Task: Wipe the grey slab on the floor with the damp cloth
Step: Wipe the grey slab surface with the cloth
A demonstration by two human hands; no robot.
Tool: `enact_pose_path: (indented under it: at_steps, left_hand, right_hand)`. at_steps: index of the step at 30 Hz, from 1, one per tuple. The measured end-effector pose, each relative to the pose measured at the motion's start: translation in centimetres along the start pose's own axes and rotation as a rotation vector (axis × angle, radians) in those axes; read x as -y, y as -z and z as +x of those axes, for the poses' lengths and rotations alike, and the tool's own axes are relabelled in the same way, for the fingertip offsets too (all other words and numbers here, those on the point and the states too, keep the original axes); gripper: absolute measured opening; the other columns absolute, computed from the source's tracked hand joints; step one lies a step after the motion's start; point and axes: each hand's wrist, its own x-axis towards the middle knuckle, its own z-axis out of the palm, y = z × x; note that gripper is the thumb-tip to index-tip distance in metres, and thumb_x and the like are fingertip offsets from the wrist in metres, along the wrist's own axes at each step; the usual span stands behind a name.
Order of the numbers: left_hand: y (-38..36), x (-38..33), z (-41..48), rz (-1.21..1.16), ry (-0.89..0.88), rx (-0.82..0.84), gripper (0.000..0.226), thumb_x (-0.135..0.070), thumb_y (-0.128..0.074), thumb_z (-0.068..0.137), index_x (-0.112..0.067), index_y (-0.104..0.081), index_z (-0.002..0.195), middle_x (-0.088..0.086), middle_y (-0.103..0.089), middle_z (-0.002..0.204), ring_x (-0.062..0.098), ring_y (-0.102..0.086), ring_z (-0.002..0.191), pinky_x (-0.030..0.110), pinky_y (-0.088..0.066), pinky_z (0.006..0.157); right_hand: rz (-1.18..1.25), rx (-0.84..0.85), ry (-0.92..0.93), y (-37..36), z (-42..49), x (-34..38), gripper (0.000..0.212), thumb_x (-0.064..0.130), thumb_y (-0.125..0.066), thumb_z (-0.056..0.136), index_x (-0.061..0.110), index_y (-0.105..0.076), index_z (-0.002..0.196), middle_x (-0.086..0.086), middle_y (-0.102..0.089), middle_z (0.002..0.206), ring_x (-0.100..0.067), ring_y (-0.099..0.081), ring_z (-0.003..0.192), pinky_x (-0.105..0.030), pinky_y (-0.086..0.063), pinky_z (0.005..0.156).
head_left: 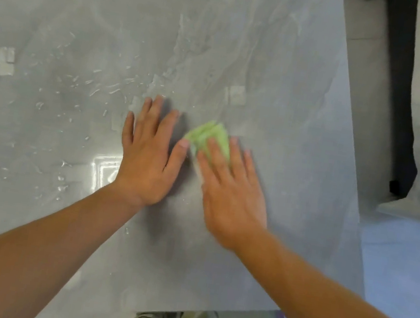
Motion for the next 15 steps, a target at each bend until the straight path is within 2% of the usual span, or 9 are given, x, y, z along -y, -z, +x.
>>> enact_pose_path:
  at_steps: [2,3,5,7,9,11,13,15]
  left_hand:
    - [0.0,0.1,-2.1,0.007,0.047,0.048,0.068,-0.059,-0.013,0.099,-0.023,-0.020,0.157,0.007,0.002,0.169,0.018,0.013,0.154,0.037,0.015,0.121]
    - [-0.1,0.4,-3.2,0.017,0.060,0.080,0.072,-0.063,-0.008,0.098,-0.025,-0.017,0.158,0.005,0.005,0.169,0.017,0.017,0.153,0.037,0.016,0.121]
    - [-0.7,1.2,-4.8,0.070,0.043,0.143,0.075,-0.066,-0.003,0.097,-0.026,-0.007,0.160,0.003,0.015,0.167,0.015,0.025,0.151,0.036,0.019,0.120]
    - [-1.2,2.1,-5.4,0.135,0.001,0.167,0.071,-0.062,-0.010,0.100,-0.026,0.002,0.160,0.002,0.024,0.165,0.015,0.030,0.148,0.036,0.022,0.119]
    - [-1.5,2.5,-5.4,0.169,-0.004,0.165,0.070,-0.061,-0.013,0.101,-0.027,0.007,0.159,0.002,0.027,0.164,0.016,0.032,0.148,0.037,0.022,0.118]
    - [-1.4,2.4,-5.3,0.168,-0.002,0.174,0.071,-0.062,-0.011,0.101,-0.027,0.008,0.159,0.002,0.028,0.164,0.015,0.034,0.147,0.038,0.023,0.118]
    - [-1.3,2.5,-5.2,0.164,-0.007,0.190,0.072,-0.064,-0.006,0.099,-0.027,0.008,0.159,0.003,0.029,0.163,0.015,0.034,0.147,0.039,0.022,0.118]
    - [-1.3,2.6,-5.3,0.177,-0.017,0.202,0.075,-0.066,-0.001,0.096,-0.026,0.008,0.159,0.004,0.028,0.163,0.017,0.034,0.147,0.040,0.021,0.119]
  right_hand:
    - [-0.038,0.074,0.171,-0.1,-1.7,-0.5,0.067,0.026,-0.046,0.095,0.021,-0.024,0.158,-0.004,-0.015,0.167,-0.039,-0.009,0.153,-0.056,-0.013,0.122]
    - [-0.073,0.065,0.194,0.0,-1.1,-1.9,0.066,0.025,-0.047,0.094,0.022,-0.026,0.157,-0.004,-0.019,0.166,-0.039,-0.014,0.152,-0.057,-0.015,0.122]
    - [-0.104,0.016,0.020,0.8,1.6,-4.8,0.065,0.022,-0.048,0.095,0.022,-0.027,0.156,-0.006,-0.022,0.165,-0.040,-0.019,0.150,-0.056,-0.015,0.121]
    - [-0.029,-0.053,-0.290,2.0,4.4,-6.7,0.060,0.024,-0.041,0.100,0.022,-0.021,0.158,-0.004,-0.014,0.167,-0.038,-0.011,0.152,-0.053,-0.009,0.123]
    - [0.030,-0.103,-0.447,2.0,5.1,-5.1,0.061,0.027,-0.037,0.101,0.020,-0.018,0.158,-0.004,-0.009,0.168,-0.037,-0.006,0.153,-0.051,-0.007,0.124]
    - [0.000,-0.070,-0.329,0.9,2.2,-1.7,0.064,0.025,-0.042,0.099,0.020,-0.019,0.158,-0.006,-0.010,0.168,-0.041,-0.008,0.152,-0.053,-0.010,0.123]
    - [-0.026,0.012,-0.045,0.0,-2.8,1.1,0.067,0.024,-0.046,0.097,0.020,-0.019,0.158,-0.005,-0.011,0.167,-0.041,-0.009,0.152,-0.055,-0.012,0.123]
    - [-0.069,0.099,0.147,-0.2,-5.8,0.5,0.064,0.026,-0.043,0.097,0.021,-0.022,0.158,-0.004,-0.015,0.167,-0.038,-0.011,0.153,-0.055,-0.012,0.123]
